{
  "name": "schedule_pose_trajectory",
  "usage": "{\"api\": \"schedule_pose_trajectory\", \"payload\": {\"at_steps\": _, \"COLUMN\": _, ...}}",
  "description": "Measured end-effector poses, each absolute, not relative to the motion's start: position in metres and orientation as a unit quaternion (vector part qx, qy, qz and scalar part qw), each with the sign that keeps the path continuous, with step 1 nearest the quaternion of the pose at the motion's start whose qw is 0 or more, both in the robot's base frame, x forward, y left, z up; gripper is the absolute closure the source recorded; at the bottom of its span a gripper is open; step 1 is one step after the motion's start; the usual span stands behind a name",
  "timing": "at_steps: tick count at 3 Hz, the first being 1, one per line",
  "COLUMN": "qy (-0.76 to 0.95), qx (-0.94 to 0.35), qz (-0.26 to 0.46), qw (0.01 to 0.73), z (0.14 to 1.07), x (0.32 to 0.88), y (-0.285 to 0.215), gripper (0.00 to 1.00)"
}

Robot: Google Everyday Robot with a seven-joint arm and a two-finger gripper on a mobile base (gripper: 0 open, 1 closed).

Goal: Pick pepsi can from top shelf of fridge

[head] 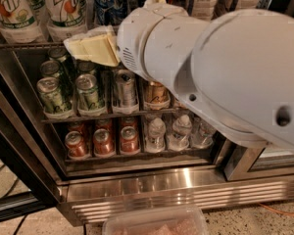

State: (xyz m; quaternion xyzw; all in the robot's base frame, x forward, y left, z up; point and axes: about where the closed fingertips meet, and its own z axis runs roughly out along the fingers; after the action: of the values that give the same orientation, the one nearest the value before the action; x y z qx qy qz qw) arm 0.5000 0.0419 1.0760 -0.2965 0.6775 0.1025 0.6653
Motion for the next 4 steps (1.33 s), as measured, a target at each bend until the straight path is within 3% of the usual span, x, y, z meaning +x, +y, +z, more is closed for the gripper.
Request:
{"api": "schedule_pose_trajectory", "payload": {"at_steps": 3, "qy": 0.672, "qx": -0.27, "qz": 0.102, "qw": 0.682, "z": 1.093, "x": 0.495, "y": 0.05, "gripper": 0.28}}
{"api": "schedule_pose_trajectory", "payload": {"at_steps": 4, "qy": 0.676, "qx": -0.257, "qz": 0.1, "qw": 0.684, "z": 1.088, "x": 0.494, "y": 0.053, "gripper": 0.28}}
